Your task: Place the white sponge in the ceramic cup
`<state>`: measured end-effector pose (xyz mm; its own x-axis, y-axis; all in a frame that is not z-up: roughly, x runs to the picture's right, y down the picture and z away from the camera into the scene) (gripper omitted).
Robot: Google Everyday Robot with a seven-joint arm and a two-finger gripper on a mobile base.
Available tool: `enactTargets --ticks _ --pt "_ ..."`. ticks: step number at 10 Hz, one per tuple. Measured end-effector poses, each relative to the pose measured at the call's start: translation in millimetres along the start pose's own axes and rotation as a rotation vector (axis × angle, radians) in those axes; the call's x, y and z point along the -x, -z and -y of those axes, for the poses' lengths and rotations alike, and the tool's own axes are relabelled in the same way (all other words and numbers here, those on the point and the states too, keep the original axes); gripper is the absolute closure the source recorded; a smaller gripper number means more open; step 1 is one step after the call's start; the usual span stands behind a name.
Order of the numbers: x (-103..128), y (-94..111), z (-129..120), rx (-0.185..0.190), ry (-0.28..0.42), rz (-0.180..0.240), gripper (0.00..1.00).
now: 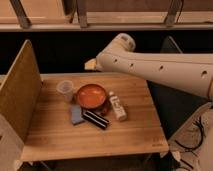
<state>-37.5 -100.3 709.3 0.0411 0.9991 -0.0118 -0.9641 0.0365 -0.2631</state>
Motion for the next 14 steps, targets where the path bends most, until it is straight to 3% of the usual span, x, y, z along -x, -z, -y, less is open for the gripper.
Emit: enactTargets --ticks 2,4,5,10,11,13,14 --pt "-16.6 -8.2 -34.8 0.042 0.13 0.006 0.2" --pt "-37.1 -17.6 -58.5 0.085 0.201 -0.006 0.2" --pt "-41.3 -19.3 -65.5 0.098 0.21 -0.011 0.2" --pt "-42.5 -19.9 -60.9 0.091 0.205 -0.022 0.2" --pt "-50.6 -23.9 -63.6 0.101 0.209 -0.049 0.2" --pt "-80.4 -40.5 -94.9 0.166 0.236 -0.136 0.2" --pt "-97.9 -52.5 -116.9 0.217 0.247 -0.191 0.2"
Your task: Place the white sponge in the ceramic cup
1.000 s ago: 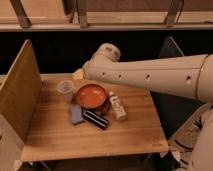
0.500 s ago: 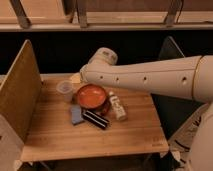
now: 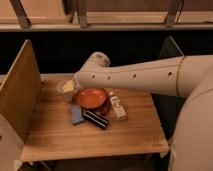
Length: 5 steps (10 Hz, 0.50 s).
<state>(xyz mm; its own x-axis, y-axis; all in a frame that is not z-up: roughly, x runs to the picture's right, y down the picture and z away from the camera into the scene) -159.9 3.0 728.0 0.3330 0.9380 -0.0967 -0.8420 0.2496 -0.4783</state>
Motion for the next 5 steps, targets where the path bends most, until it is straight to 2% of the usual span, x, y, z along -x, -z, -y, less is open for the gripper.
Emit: enactTargets --ticks 4,5 --pt "-18.0 -44.6 -23.2 0.103 0.003 -0.127 0.2" --pt "-23.8 -50.3 -25.1 0.108 0.015 -0.156 0.2"
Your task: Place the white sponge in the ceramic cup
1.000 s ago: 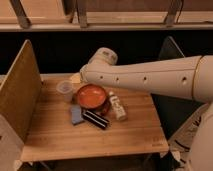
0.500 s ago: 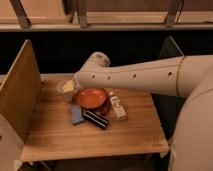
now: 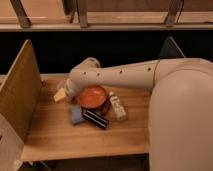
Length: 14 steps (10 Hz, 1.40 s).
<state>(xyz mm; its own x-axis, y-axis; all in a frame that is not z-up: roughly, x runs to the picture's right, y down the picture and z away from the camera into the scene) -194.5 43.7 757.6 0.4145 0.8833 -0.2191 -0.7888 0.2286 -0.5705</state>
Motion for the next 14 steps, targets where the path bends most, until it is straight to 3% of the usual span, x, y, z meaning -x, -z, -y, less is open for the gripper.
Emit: enactTargets --ticks 1,5,10,14 --pt "-3.0 -4.2 -1.8 0.003 0.01 -0.02 0.2" --pt "-3.8 -5.6 -2.4 0.006 0.007 -0.023 0.2" --pt "-31.3 -55.0 -21.1 0.109 -0.045 -0.109 0.2" --pt "-49.0 -88.4 -19.3 0.145 -0.097 -0.202 0.2"
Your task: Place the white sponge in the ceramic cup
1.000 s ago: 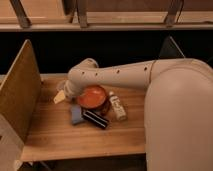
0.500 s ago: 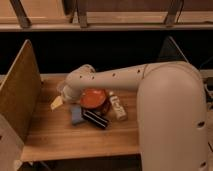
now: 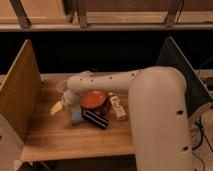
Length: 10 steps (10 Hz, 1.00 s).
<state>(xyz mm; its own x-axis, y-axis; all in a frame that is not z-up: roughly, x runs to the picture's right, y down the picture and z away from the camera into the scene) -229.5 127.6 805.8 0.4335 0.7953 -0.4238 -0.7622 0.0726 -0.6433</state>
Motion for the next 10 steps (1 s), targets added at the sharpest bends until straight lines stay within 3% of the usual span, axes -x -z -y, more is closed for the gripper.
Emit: enactTargets --ticks 2,7,10 --pt "-0.4 -11.4 12.1 -0.025 -0.028 -0.049 0.2" --pt "9.4 -5.8 44.9 -0.173 -0.108 -0.111 0.2" --pt "11.8 -8.0 44.3 -0.19 -0.117 -0.123 0.2"
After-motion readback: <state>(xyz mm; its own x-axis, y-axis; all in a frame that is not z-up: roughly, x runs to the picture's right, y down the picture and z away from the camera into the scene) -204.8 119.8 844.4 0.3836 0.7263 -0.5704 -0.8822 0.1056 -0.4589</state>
